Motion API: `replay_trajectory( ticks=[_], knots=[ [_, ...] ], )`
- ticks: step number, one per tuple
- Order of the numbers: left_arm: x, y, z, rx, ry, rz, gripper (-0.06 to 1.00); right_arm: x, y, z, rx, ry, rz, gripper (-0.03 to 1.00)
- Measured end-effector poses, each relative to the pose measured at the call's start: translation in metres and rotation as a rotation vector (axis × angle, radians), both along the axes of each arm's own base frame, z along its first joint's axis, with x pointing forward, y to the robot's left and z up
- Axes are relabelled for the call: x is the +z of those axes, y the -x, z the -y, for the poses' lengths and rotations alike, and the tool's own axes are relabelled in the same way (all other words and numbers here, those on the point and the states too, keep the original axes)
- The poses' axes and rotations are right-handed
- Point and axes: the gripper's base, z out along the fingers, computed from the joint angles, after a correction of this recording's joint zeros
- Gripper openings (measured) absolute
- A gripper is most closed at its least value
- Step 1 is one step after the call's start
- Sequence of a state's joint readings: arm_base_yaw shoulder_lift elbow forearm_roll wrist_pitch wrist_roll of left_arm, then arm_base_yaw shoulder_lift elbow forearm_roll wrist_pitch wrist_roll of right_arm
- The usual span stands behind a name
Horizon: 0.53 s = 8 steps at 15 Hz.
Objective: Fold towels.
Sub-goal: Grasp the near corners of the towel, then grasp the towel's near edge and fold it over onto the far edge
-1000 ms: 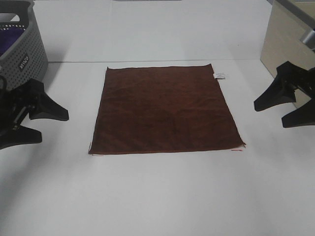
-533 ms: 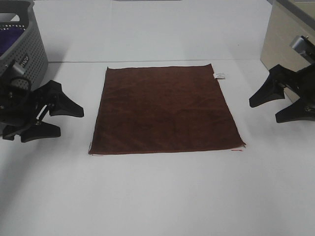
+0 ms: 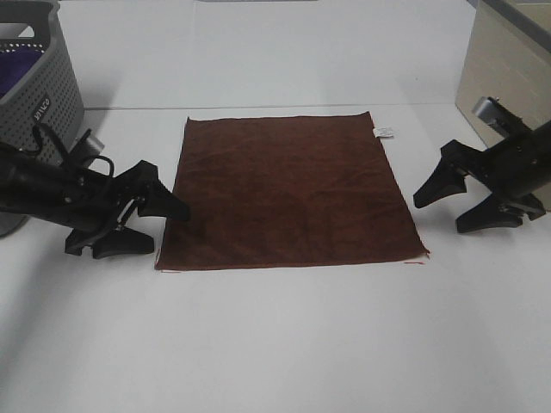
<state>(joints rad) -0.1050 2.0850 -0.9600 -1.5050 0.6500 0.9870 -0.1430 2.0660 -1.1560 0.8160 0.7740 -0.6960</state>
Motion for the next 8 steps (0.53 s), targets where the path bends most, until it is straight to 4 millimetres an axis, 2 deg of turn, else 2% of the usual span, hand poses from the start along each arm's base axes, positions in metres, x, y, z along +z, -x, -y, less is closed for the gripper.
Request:
replay_trajectory(
  ticks=[3,5,6,7,8],
  knots=[
    [-0.005,-0.01,0.024,-0.021,0.008,0.016,0.73,-0.009,-0.016,-0.025,0.054,-0.029,-0.006,0.75],
    [-0.006,-0.014,0.036,-0.034,0.022,0.023,0.72,-0.014,-0.019,-0.039,0.083,-0.054,-0.023,0.7],
    [-0.008,-0.014,0.04,-0.044,0.023,0.02,0.68,-0.015,-0.019,-0.046,0.097,-0.062,-0.032,0.67],
    [-0.01,-0.014,0.042,-0.045,0.018,0.017,0.58,-0.017,-0.018,-0.05,0.104,-0.064,-0.042,0.61],
    [-0.013,-0.013,0.041,-0.041,0.008,0.007,0.44,-0.019,-0.017,-0.051,0.102,-0.061,-0.053,0.49]
  ],
)
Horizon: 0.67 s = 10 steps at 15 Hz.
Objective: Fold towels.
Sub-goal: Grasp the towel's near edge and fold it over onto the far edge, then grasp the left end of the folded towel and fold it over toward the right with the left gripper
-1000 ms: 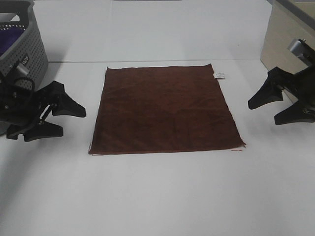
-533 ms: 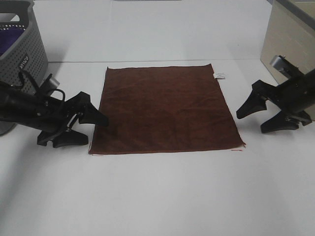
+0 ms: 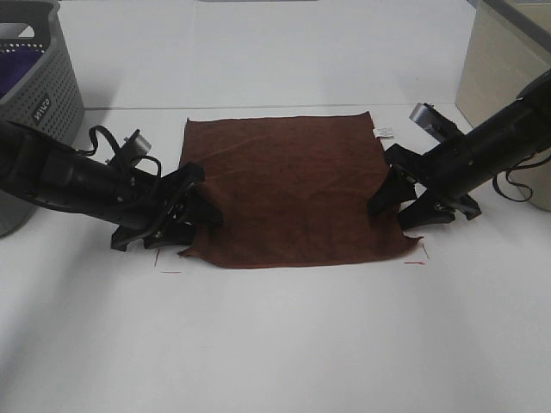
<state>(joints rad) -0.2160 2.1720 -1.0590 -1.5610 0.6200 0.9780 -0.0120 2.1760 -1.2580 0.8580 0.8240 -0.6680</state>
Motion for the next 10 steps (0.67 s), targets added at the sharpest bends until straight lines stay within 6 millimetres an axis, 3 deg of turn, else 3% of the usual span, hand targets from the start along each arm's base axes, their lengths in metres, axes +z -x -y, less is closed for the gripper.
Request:
replay_trajectory(
  ticks=[2,3,7,10],
  knots=[
    [-0.005,0.0,-0.002,0.004,-0.024,-0.009,0.1,-0.006,0.002,0.002,0.005,0.025,-0.023,0.14],
    [-0.005,0.0,-0.002,0.005,-0.026,-0.01,0.01,-0.008,0.002,0.003,0.002,0.03,-0.031,0.03],
    [-0.004,0.006,-0.002,-0.029,-0.036,-0.068,0.0,-0.004,0.006,0.003,0.003,0.035,-0.082,0.0],
    [0.006,0.02,-0.005,-0.077,-0.086,-0.109,0.0,0.015,0.018,0.003,0.004,0.04,-0.132,0.0]
  ],
)
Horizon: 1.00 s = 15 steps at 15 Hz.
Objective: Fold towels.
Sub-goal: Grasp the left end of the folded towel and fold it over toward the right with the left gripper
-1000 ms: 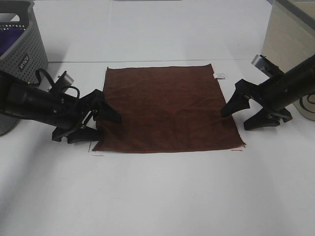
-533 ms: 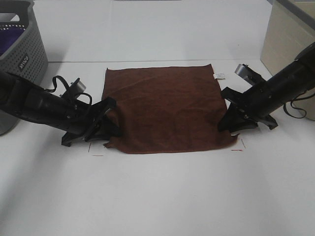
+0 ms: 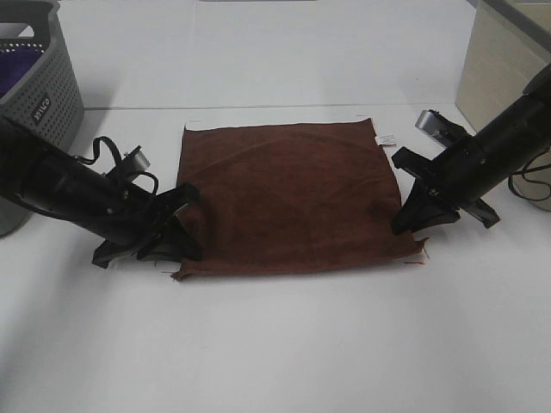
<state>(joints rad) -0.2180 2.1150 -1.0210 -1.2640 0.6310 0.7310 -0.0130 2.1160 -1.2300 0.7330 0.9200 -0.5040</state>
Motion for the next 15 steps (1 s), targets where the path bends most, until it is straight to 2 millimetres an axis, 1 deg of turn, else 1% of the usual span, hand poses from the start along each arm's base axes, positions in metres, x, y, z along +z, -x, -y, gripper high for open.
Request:
replay_trajectory(
  ticks=[1,2,5,7,8,10,11,12,13,15],
  knots=[
    [0.006,0.007,-0.002,-0.003,-0.01,-0.008,0.0,0.001,0.01,0.0,-0.005,0.001,-0.027,0.0],
    [0.01,0.019,-0.005,-0.005,-0.019,-0.022,0.0,0.0,0.024,0.0,-0.014,0.005,-0.058,0.0],
    [0.014,0.058,-0.012,-0.008,-0.032,-0.091,0.0,0.004,0.069,-0.001,-0.046,0.004,-0.121,0.0],
    [0.02,0.081,-0.016,-0.017,-0.023,-0.122,0.0,0.007,0.092,-0.002,-0.054,0.006,-0.146,0.0],
    [0.024,0.087,-0.016,-0.02,-0.019,-0.12,0.0,0.01,0.098,-0.002,-0.055,0.008,-0.141,0.0],
    [0.036,0.089,-0.017,-0.004,-0.008,-0.09,0.0,0.02,0.1,-0.002,-0.054,0.006,-0.106,0.0],
    [0.041,0.088,-0.017,0.01,-0.003,-0.085,0.0,0.029,0.096,-0.002,-0.051,0.004,-0.069,0.0],
    [0.048,0.08,-0.016,0.008,-0.007,-0.051,0.0,0.043,0.082,-0.002,-0.051,0.001,0.0,0.0],
    [0.053,0.07,-0.015,0.027,-0.015,-0.016,0.0,0.052,0.071,-0.002,-0.051,-0.001,0.046,0.0],
    [0.071,0.043,-0.012,0.05,-0.028,0.094,0.0,0.073,0.042,-0.002,-0.046,-0.007,0.148,0.0]
  ],
)
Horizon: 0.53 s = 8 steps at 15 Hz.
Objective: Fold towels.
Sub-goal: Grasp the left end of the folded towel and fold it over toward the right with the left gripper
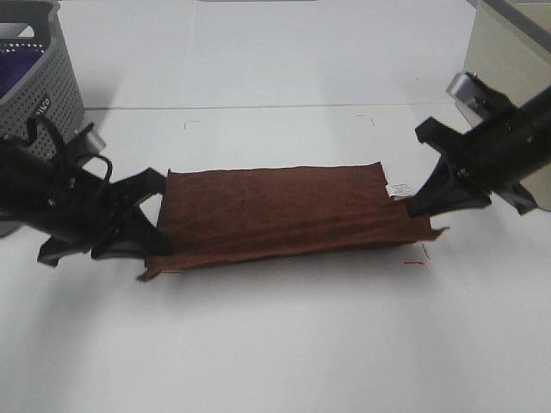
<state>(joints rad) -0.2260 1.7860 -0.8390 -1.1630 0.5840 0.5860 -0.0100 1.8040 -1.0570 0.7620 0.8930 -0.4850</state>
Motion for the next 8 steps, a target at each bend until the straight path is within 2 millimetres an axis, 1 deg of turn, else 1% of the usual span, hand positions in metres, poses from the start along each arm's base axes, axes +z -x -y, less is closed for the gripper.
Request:
replay_trajectory(
  ticks=[1,2,3,5,6,8],
  knots=[
    [0.009,-0.014,0.001,0.009,-0.012,0.06,0.0,0.009,-0.017,0.0,0.007,-0.005,0.043,0.0],
    [0.016,-0.029,0.002,0.012,-0.021,0.111,0.0,0.013,-0.034,0.0,0.011,-0.007,0.069,0.0],
    [0.018,-0.043,0.004,0.016,-0.026,0.14,0.0,0.015,-0.051,0.0,0.019,-0.008,0.09,0.0],
    [0.018,-0.071,0.008,0.018,-0.033,0.181,0.0,0.01,-0.081,0.0,0.018,-0.01,0.113,0.0],
    [0.017,-0.078,0.009,0.014,-0.036,0.189,0.0,0.007,-0.086,0.0,0.018,-0.01,0.114,0.0],
    [0.01,-0.1,0.013,-0.002,-0.06,0.203,0.0,-0.009,-0.105,0.0,0.021,-0.007,0.109,0.0]
  ],
)
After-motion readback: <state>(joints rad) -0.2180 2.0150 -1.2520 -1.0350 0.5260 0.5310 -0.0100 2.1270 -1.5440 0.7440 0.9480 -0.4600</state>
